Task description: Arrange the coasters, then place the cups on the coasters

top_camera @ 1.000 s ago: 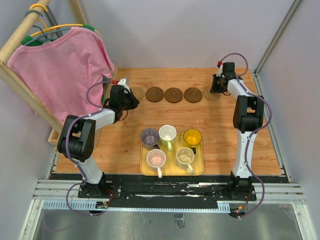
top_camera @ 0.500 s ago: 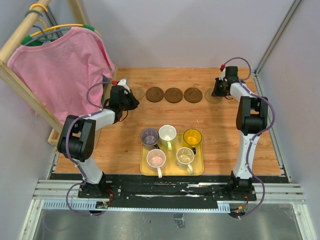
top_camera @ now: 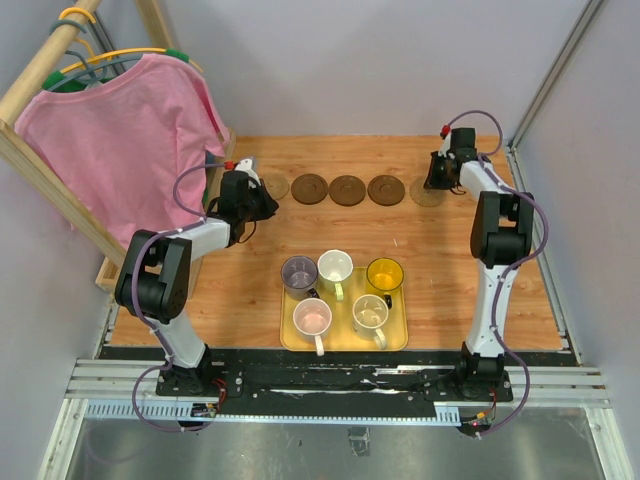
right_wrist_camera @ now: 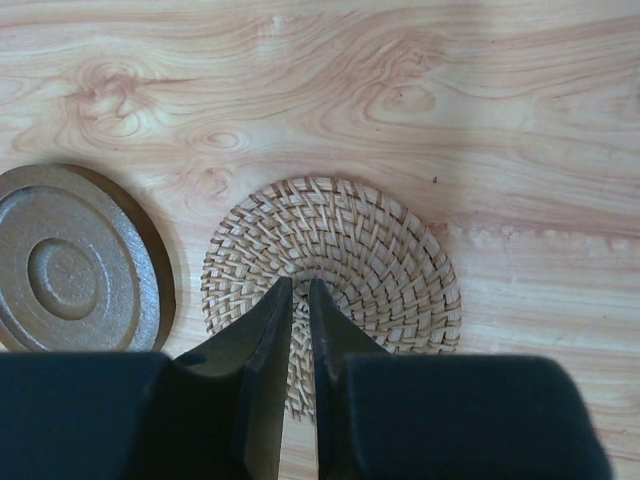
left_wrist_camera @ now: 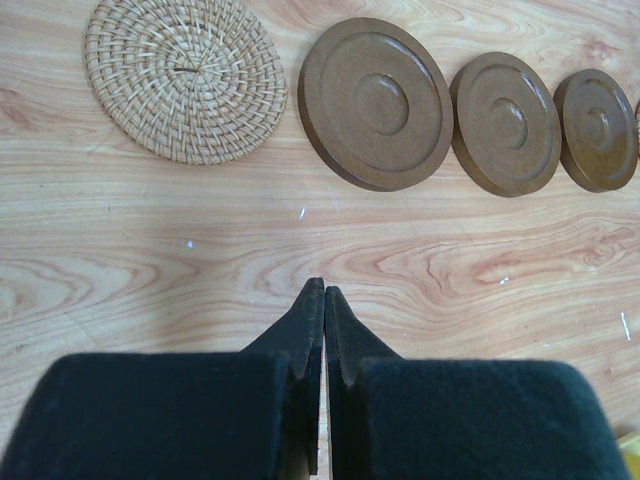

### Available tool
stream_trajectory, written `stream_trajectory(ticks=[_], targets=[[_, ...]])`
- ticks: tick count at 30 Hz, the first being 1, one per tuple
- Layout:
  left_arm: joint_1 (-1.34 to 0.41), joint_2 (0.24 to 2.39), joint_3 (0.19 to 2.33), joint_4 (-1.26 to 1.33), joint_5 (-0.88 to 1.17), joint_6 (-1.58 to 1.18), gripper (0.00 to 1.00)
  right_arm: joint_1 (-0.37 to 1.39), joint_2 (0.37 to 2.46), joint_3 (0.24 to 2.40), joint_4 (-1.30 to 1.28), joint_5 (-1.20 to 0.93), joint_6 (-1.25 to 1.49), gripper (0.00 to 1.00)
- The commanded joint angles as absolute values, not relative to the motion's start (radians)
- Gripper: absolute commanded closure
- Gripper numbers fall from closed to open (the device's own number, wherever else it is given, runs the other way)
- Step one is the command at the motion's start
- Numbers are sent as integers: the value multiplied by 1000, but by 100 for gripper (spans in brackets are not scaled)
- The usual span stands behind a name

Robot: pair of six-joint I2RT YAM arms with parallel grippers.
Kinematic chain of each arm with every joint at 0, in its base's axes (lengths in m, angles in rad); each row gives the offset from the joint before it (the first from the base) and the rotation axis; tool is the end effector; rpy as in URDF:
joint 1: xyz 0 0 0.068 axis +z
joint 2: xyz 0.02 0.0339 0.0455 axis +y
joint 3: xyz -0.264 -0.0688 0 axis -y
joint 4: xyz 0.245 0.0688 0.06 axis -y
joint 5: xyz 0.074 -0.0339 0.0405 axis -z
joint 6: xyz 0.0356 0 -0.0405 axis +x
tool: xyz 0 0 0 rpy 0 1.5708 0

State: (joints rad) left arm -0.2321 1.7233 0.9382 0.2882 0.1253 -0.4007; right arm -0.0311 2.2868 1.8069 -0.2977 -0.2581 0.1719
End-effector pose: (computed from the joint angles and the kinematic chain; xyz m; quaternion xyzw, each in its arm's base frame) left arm 0.3609 -0.0899 0.1916 -0.0403 0.8572 -0.2100 0.4684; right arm 0.5156 -0.0069 0.1767 0.0432 0.9150 0.1454 0.3738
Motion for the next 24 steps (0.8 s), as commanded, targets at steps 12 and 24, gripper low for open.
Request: stream_trajectory(ticks=[12,24], targets=[[-227,1728,940,297,120,-385,99,-46,2370,1904,-375,-279,172,86],[-227,1734,949,304,122,-383,99,-44,2321,1850,-324,-300,176,86]])
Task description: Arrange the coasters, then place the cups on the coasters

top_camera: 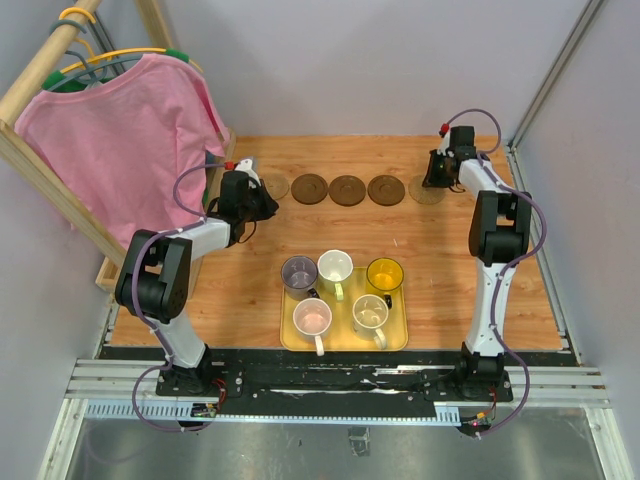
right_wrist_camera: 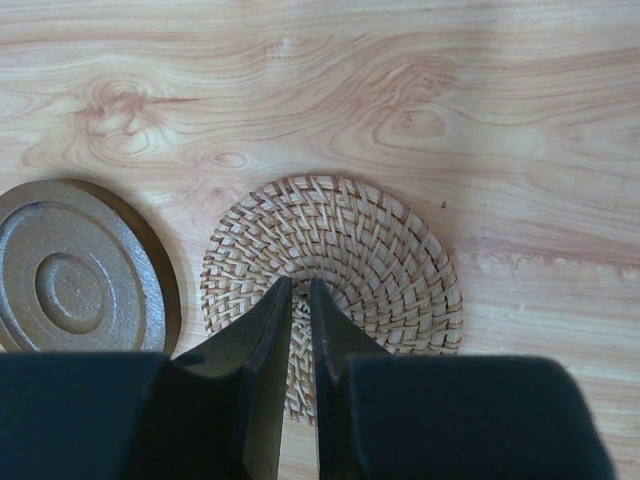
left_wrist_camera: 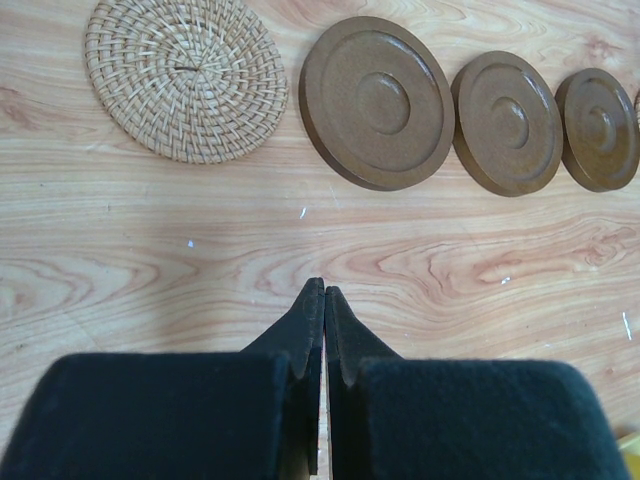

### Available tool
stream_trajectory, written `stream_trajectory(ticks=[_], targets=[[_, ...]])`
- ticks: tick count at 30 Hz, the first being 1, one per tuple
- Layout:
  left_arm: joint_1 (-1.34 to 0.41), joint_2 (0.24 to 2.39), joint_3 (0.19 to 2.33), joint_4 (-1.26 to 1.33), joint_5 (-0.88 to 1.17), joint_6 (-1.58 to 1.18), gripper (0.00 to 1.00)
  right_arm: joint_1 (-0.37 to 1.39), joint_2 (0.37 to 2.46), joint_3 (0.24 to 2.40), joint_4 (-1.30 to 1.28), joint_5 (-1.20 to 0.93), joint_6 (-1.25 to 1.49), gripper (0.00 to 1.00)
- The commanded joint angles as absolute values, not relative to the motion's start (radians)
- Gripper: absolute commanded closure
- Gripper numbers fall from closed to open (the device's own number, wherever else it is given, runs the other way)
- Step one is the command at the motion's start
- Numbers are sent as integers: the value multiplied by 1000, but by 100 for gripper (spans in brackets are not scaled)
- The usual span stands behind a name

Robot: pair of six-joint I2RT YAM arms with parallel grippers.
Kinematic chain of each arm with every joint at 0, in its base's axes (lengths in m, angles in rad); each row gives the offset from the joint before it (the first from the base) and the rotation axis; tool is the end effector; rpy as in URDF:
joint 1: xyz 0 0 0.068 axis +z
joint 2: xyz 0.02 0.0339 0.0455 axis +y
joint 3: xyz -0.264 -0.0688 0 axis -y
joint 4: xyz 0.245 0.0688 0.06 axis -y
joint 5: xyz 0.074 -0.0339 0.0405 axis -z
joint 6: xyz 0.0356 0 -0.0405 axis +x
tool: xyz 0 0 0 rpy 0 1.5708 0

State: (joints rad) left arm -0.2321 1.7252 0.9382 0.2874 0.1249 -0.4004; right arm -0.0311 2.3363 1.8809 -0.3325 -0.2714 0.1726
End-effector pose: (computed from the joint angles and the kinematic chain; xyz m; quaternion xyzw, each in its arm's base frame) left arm 0.3610 -0.0899 0.1908 -0.0404 0.8579 -0.2094 0.4674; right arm 0.5258 -0.0068 0.1732 0.0418 0.9164 0.1515 0.3682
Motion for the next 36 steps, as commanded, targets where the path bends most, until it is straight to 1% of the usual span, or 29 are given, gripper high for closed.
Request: stream_trajectory(ticks=[1,12,16,19,23,26,31,33,34,35,36], targets=[[-226,1732,951,305,122,-381,99,-44,2306,1844,-316,-304,176,85],[-226,1697,983,316,129,-376,99,-29,2127,1837,-284,-337,152,80],[-227,1668,968,313,129,-369,99,-21,2036,1770,-264,-339,155,79],[-226,1633,946,313,131,-362,99,-16,1929,1679,-241,-333,161,77],[-227,1567,899,329,126,-351,99,-9,1777,1519,-219,-335,172,70],[-227,1521,871,330,119,-342,96,-4,1658,1407,-224,-318,176,60],[-227,1454,830,325,112,-343,87,11,1431,1223,-233,-251,189,47],[-227,1429,813,321,111,-342,84,18,1352,1154,-248,-226,201,45],[-226,1417,805,317,109,-342,80,20,1318,1124,-255,-218,210,44],[-227,1405,796,317,108,-343,75,25,1281,1093,-262,-211,219,44],[-227,1390,788,317,109,-343,64,27,1250,1065,-273,-209,228,44]])
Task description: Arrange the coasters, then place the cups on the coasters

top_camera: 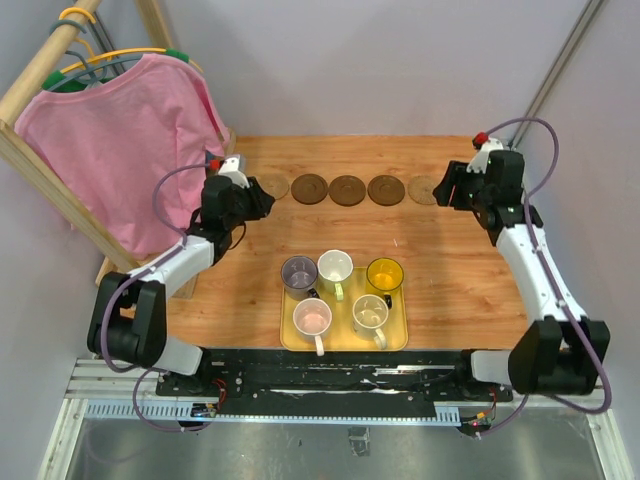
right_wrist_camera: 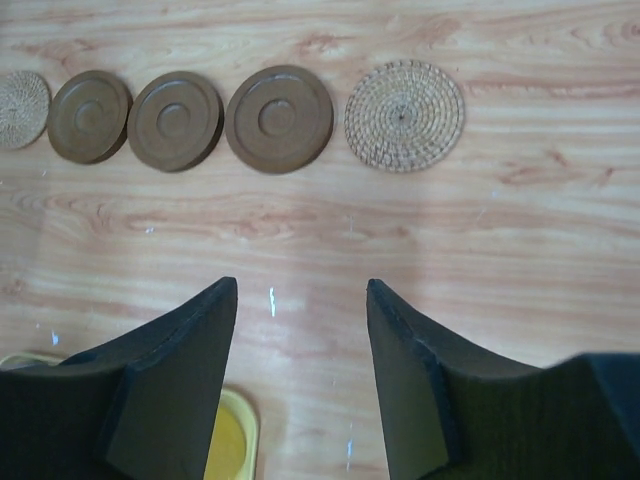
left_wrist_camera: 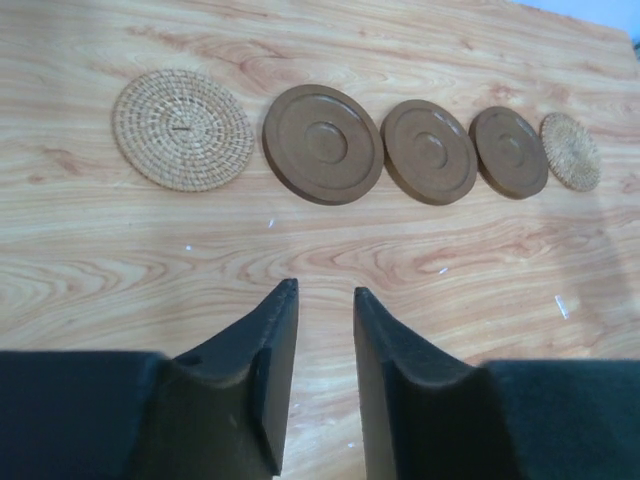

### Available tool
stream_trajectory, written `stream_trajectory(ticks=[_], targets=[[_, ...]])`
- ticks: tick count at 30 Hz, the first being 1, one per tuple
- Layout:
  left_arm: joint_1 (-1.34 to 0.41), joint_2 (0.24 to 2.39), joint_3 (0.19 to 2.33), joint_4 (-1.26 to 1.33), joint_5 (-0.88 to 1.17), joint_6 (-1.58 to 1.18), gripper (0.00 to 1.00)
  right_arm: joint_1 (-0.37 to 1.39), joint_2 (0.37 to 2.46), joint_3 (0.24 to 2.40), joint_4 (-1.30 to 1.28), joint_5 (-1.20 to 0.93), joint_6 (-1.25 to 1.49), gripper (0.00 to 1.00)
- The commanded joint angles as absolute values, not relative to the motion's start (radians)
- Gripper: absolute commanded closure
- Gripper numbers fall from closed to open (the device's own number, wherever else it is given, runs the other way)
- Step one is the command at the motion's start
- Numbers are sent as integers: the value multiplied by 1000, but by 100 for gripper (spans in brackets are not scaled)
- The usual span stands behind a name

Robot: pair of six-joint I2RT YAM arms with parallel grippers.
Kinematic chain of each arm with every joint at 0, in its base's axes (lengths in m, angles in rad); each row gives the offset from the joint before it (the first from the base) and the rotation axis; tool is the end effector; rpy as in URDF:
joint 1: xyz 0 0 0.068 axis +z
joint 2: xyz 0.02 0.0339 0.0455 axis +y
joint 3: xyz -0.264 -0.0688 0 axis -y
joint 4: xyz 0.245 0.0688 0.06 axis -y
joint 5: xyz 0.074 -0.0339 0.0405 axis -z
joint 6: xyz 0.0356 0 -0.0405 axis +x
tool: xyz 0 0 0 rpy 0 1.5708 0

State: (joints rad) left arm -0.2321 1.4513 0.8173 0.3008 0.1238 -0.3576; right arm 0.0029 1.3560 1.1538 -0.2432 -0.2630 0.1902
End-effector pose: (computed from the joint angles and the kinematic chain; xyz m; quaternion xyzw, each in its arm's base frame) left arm 0.3151 -0.0790 0.2431 -0.0152 0.8137 -0.2165 0.5393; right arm 0.3136 0.0102 0.3343 0.0088 0.8414 0.1614 0.5157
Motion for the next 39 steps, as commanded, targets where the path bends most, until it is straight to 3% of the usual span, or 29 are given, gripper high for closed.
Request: stream_trajectory(ticks=[1,4,8,11,14,17,23,28,35,39], targets=[[-227,1379,779,316,113,-343,55,32,1219,1039,-285,-210,234,44],[-229,1341,750,310,129,-355,33,47,1141,976,-338,-201,234,43],[-241,1284,714,300,127,-364,21,54,1065,945,-424,-170,220,38],[-253,1259,708,272,120,-357,16,55,1027,928,-465,-173,220,33],[-274,1232,693,252,116,-350,14,59,993,910,-489,-230,233,19],[-300,1193,659,246,106,-357,10,84,958,890,-517,-277,252,13],[-341,1112,580,229,81,-366,1,269,914,860,-590,-197,297,11],[-345,1065,519,231,80,-377,0,400,911,809,-599,-164,358,11],[-347,1043,454,279,95,-380,0,457,924,728,-578,-157,392,30],[-346,1049,430,304,106,-385,0,475,926,689,-547,-155,409,36]])
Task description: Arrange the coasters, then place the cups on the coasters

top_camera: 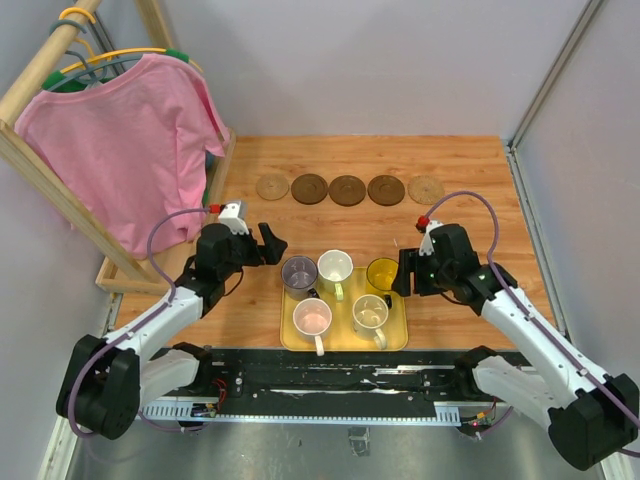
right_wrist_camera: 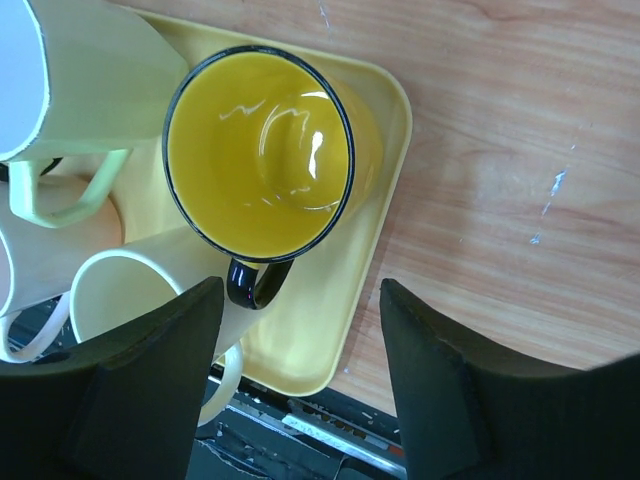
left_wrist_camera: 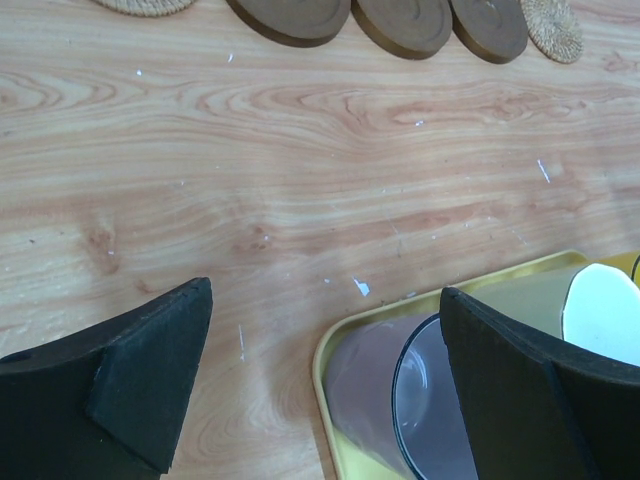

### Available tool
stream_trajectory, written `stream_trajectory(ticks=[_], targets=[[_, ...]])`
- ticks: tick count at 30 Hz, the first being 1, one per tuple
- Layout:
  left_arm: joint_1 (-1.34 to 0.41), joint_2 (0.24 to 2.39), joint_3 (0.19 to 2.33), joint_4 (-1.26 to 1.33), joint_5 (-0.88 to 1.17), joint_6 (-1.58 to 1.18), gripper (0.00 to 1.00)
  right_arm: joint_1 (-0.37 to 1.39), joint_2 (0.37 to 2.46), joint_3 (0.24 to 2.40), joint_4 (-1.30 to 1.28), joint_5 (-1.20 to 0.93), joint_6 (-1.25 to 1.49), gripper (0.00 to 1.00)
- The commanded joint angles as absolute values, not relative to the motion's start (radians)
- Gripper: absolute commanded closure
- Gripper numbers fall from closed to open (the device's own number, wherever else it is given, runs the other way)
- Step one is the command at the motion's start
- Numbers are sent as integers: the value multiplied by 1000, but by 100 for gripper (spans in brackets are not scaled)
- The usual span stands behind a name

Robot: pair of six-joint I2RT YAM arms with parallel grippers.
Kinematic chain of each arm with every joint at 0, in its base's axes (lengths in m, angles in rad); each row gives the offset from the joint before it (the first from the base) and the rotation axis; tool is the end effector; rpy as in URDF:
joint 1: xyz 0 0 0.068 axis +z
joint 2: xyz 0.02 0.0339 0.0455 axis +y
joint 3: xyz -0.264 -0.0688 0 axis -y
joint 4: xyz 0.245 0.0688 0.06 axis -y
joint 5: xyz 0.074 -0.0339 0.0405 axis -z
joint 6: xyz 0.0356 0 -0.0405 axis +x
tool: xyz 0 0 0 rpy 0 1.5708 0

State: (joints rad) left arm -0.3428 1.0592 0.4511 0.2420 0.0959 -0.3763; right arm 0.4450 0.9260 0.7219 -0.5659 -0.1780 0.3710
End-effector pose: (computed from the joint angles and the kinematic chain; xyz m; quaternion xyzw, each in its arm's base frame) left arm 0.2139 -0.0799 0.2138 0.0134 0.8234 -0.2361 0.5158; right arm 0.1703 0.0882 0.2577 -0.0686 0.9154 0.2292 0.3239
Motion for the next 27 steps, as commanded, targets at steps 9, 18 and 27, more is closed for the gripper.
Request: stream_trajectory(ticks=[9,18,27], targets=[[-345,1038,398,318,108,-395,0,527,949,659,-518,-155,423,41],[-346,1035,381,322,111,-403,0,600,979,639,-489,-133,453,41],[-346,1056,385,328,124,-407,1,642,1055,616,-439,-117,464,41]])
